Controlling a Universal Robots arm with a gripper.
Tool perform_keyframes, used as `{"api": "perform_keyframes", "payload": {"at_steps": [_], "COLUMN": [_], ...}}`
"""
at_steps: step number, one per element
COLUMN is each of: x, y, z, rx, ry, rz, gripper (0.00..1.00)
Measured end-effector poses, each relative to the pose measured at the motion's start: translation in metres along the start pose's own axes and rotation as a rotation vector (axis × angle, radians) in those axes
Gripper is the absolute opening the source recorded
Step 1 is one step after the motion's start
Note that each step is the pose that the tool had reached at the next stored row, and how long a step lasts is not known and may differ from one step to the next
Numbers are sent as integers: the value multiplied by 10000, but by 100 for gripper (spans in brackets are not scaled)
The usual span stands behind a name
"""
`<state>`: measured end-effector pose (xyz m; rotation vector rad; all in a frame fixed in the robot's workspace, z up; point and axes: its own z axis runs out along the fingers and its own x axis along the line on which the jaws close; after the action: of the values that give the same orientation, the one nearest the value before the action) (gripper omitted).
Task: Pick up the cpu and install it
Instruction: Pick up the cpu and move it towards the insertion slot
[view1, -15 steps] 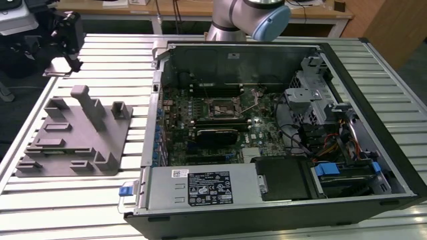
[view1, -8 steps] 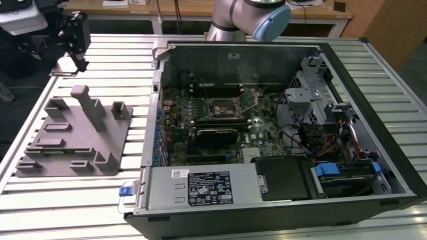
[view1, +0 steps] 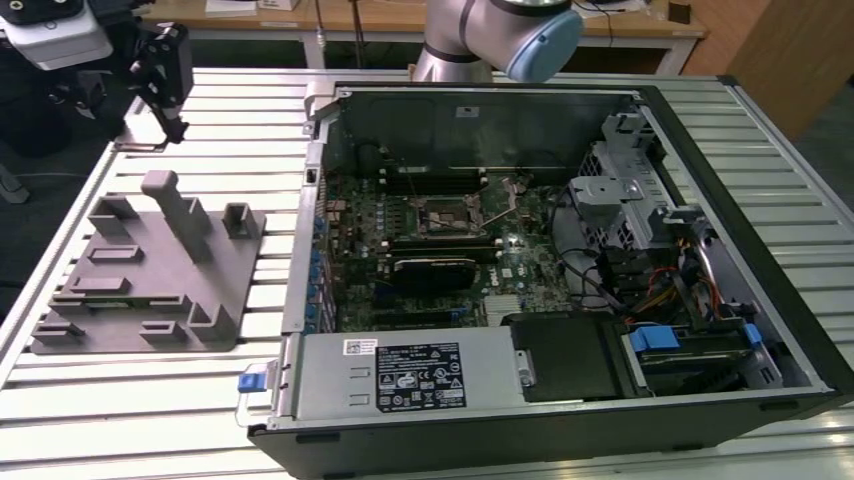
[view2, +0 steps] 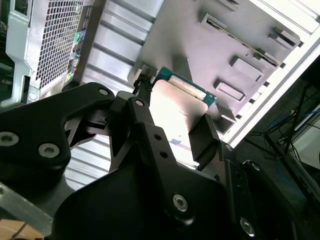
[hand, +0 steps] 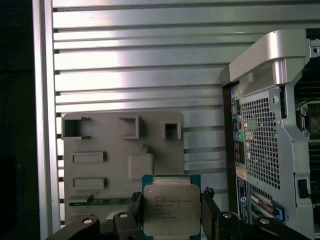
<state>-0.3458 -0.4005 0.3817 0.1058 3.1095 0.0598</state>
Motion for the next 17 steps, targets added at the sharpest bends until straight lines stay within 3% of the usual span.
{"api": "perform_keyframes", "payload": {"at_steps": [17], "x": [-201], "y": [26], "z": [7], "rx": [-1], "ry": [0], "rz": [-1], "gripper": [55]}}
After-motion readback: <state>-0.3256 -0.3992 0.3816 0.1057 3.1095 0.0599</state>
